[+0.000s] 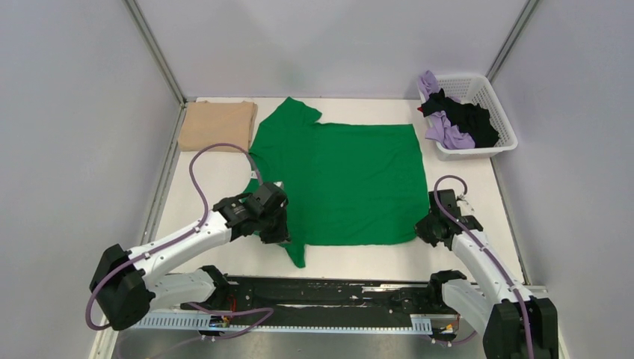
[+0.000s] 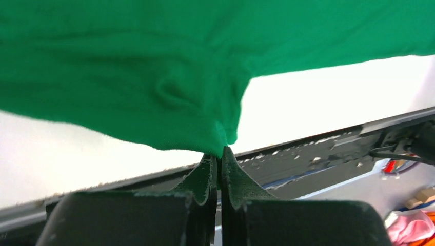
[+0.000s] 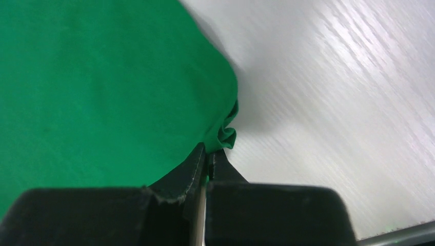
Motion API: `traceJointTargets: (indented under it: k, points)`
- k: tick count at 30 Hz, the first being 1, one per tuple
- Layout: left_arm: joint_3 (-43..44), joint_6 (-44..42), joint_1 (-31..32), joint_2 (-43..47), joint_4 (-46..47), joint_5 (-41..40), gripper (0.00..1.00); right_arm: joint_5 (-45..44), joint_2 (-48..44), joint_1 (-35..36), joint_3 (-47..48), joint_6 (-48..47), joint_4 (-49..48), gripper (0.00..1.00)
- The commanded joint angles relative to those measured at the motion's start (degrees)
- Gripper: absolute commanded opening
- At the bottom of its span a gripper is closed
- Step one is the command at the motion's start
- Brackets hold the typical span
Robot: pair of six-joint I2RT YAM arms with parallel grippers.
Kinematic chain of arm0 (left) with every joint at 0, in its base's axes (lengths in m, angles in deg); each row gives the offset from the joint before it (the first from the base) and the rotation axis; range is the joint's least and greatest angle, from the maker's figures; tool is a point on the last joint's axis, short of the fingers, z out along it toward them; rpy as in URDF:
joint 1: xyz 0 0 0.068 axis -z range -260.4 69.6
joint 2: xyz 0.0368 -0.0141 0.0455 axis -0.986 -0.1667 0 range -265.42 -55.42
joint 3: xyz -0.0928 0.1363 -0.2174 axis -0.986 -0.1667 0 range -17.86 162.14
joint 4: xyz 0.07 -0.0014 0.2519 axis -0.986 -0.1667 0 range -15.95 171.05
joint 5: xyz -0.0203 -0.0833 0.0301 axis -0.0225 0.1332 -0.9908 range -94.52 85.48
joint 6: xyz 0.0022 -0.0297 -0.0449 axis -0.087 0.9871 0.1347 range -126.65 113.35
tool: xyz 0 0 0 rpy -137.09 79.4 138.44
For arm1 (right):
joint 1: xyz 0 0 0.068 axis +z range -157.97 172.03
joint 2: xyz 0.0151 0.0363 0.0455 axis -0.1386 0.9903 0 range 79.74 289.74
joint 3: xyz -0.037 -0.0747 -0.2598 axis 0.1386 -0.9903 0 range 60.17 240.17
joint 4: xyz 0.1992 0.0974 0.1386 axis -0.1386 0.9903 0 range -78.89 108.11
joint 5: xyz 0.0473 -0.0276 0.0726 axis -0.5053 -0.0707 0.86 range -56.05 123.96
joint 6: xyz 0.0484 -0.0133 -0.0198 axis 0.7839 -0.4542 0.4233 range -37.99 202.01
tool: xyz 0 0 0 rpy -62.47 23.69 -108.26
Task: Fold and stack the t-shirts
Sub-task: Grab the side of the flattened tshirt closest away from the robot with both arms, then fold the flattened tshirt in 1/3 of the way
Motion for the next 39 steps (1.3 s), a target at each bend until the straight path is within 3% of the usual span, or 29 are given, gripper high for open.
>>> traceJointTargets:
  k: [1,7,18,29,39]
  points:
    - [5.96,-5.63,-2.43,-3.88,8.19,-0.63,0.0,1.85,0.37,-0.22,4.77,-5.56,-5.89,0.0]
    - [10.23,-8.27,-10.52,-9.73,15.32,2.04,0.0,1.67,4.19,-0.19,9.67,-8.17,-7.77,0.0]
    - [21.13,-13.47,-21.08,-16.19,17.78,-4.56,0.0,-0.05,13.06,-0.3,17.82,-9.84,-8.92,0.0]
    - [25.88,-22.11,-24.95,-20.12,24.26,-1.31,0.0,-4.66,17.79,-0.98,22.49,-11.76,-9.14,0.0]
    - [33.26,-27.1,-27.67,-32.6,24.36,-0.12,0.0,-4.1,26.44,-2.34,27.09,-13.4,-12.96,0.02]
